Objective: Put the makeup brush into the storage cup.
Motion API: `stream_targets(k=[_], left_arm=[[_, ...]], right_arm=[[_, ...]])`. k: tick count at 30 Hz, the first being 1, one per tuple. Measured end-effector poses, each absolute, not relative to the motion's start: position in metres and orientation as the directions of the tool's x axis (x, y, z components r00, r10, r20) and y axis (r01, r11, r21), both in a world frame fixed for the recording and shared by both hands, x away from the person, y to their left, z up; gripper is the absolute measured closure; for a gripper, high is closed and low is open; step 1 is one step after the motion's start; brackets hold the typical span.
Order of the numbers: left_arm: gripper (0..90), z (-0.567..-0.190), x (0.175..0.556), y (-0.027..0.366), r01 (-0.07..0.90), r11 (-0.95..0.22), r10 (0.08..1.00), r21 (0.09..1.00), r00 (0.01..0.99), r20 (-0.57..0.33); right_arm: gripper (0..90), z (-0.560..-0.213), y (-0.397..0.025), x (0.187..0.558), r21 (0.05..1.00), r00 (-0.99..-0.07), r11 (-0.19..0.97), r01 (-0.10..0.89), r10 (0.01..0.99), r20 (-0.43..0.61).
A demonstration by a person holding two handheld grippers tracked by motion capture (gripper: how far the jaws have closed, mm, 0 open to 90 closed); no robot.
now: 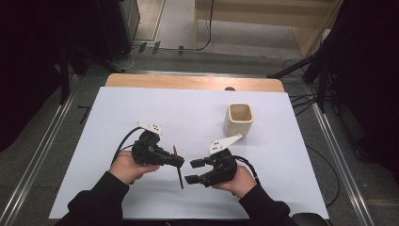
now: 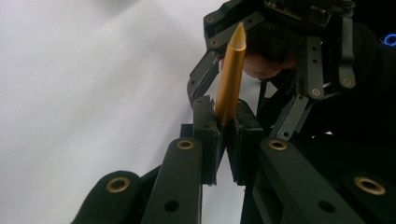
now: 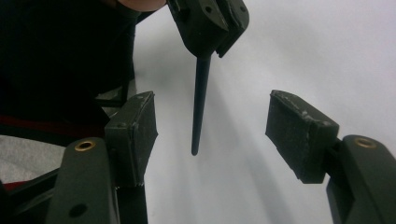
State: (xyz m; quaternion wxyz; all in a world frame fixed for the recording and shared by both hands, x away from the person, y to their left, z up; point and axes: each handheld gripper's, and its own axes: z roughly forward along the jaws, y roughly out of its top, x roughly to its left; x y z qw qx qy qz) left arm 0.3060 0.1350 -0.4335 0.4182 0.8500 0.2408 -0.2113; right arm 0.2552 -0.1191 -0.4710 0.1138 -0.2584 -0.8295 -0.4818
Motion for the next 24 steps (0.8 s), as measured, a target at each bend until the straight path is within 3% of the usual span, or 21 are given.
stream_targets(k=[13, 24], left_arm=[[83.5, -0.436, 0.308, 0.128, 0.572, -0.538, 0.176, 0.619, 0.795, -0.581], [83.4, -0.436, 0.307, 0.127, 0.581, -0.518, 0.167, 0.628, 0.789, -0.591]], right_arm=[[43.1, -0.475, -0.112, 0.255, 0.754, -0.833, 0.356, 0.552, 0.273, 0.481], [69.8, -0.478, -0.105, 0.255, 0.750, -0.821, 0.337, 0.568, 0.285, 0.494]])
